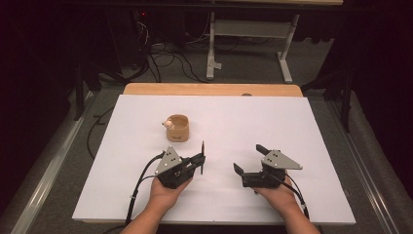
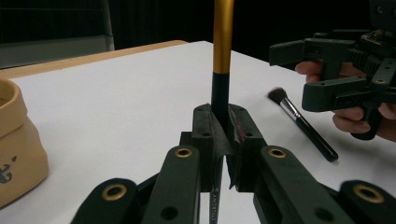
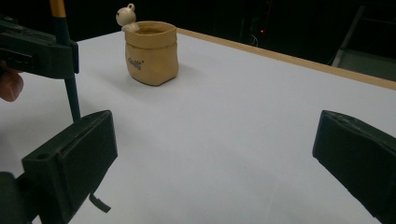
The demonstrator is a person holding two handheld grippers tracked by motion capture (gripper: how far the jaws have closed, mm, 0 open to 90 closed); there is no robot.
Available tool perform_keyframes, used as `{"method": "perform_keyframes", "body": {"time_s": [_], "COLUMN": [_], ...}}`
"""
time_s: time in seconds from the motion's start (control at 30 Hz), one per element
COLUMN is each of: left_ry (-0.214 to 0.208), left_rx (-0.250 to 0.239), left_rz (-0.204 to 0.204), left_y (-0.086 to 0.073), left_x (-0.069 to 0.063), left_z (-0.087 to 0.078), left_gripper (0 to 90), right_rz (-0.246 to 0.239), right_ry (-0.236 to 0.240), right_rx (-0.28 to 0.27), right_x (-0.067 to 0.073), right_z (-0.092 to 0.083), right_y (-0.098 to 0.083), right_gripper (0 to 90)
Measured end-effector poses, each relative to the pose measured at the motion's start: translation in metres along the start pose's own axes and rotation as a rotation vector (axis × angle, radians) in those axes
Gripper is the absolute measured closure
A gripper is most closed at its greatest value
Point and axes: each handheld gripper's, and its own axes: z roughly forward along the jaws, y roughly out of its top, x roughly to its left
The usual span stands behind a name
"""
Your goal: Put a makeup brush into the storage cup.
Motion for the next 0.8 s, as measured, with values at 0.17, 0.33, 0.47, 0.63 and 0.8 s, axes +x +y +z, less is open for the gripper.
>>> {"method": "perform_keyframes", "body": {"time_s": [0.17,0.33,0.47,0.63,0.8], "left_ry": [0.013,0.028,0.040,0.068,0.095], "left_rx": [-0.003,-0.007,-0.015,-0.030,-0.044], "left_rz": [0.003,0.001,-0.007,-0.007,-0.018], "left_y": [0.001,0.003,0.005,0.007,0.009], "left_x": [0.003,0.007,0.011,0.018,0.025], "left_z": [-0.003,-0.006,-0.010,-0.017,-0.024], "left_gripper": [82.6,82.6,82.6,82.6,82.6], "right_rz": [0.004,0.016,0.017,0.011,0.006], "right_ry": [-0.001,-0.005,-0.008,-0.011,-0.011], "right_rx": [-0.002,-0.005,-0.007,-0.003,-0.004], "right_x": [-0.001,-0.002,-0.002,-0.002,-0.003], "right_z": [-0.001,-0.002,-0.002,-0.002,-0.002], "right_y": [-0.001,-0.001,-0.001,-0.001,-0.001], "right_gripper": [1.1,1.1,1.1,1.1,1.1]}}
